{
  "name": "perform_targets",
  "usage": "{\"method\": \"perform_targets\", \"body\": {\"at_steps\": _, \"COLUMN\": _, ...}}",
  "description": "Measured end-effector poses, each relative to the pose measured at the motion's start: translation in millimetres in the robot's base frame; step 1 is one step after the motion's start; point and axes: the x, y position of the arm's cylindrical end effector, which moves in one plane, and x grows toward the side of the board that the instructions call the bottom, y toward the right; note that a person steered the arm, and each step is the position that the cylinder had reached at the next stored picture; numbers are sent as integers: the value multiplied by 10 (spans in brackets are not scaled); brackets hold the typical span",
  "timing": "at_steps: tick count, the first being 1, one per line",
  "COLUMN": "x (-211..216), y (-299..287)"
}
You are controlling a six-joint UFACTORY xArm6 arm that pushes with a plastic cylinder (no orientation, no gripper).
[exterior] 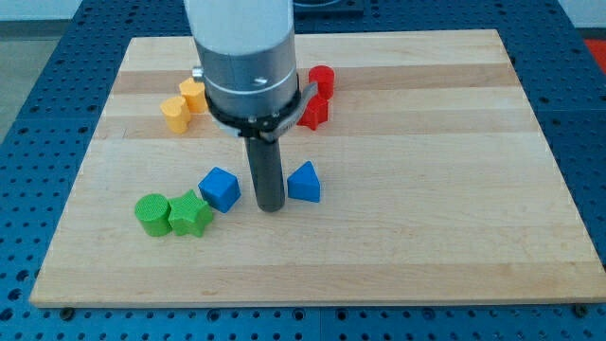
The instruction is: Move the blue triangle to the center of the board
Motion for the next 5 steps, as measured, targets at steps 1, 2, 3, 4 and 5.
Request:
{"method": "perform_targets", "body": {"at_steps": 1, "x": 213, "y": 230}}
{"method": "perform_targets", "body": {"at_steps": 2, "x": 134, "y": 388}}
{"method": "perform_targets", "body": {"at_steps": 3, "x": 41, "y": 386}}
{"method": "perform_targets", "body": {"at_steps": 4, "x": -103, "y": 376}}
{"method": "perform_targets", "body": {"at_steps": 5, "x": -304, "y": 353}}
